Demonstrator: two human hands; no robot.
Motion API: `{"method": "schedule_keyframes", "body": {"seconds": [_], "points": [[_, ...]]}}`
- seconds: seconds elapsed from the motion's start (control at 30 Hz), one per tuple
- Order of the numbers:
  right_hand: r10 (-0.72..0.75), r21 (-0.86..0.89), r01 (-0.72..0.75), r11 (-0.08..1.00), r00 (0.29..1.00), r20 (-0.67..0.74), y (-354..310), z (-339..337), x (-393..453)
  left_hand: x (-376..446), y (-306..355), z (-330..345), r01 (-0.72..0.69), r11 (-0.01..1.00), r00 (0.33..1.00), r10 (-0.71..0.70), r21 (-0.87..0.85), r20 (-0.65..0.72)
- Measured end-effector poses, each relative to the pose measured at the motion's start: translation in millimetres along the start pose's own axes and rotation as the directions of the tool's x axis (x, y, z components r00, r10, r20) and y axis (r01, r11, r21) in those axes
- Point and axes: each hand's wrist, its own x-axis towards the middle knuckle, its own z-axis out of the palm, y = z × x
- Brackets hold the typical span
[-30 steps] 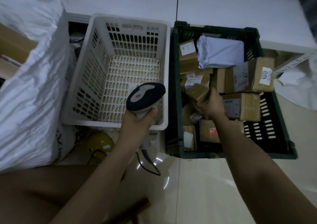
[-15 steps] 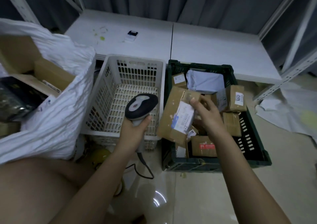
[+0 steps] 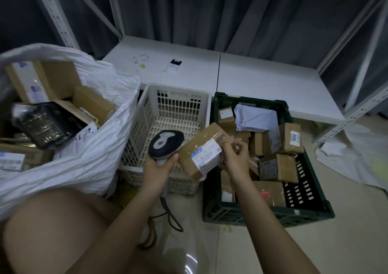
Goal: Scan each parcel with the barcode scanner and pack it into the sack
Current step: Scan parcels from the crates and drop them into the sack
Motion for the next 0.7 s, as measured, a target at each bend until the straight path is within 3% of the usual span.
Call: {"method": "schedule_keyframes", "body": {"seconds": [0.1,0.17,0.3,0.43,0.53,0.7], "points": [[0.057,0.092,-0.055,0.994,0.998,-0.023,11,8,-4,3,-7,-3,0.038,0.999,0.999,-0.038,-0.016,0.0],[0.077,0.109,-0.082,0.991,0.996,0.049,20,9,-7,6,-12,-2,0.081,0.996,0.996,-0.08,-0.042,0.024],[0.098,-0.026,-0.095,0.995,0.974,0.204,30,-2,-8,12,-20,-3,0.111,0.993,0.993,-0.109,-0.044,0.037],[0.156,-0.075,-0.148,0.986,0.981,0.117,31,-7,1,17,-24,-6,0.111,0.993,0.994,-0.11,-0.04,0.015],[0.103,-0.174,-0.091,0.981,0.993,0.061,29,-7,10,18,-24,-7,0.075,0.996,0.997,-0.074,-0.041,0.032],[0.178,-0.237,-0.107,0.966,0.936,0.303,17,-15,13,21,-18,-14,0.034,0.998,0.999,-0.032,-0.047,0.044]]}}
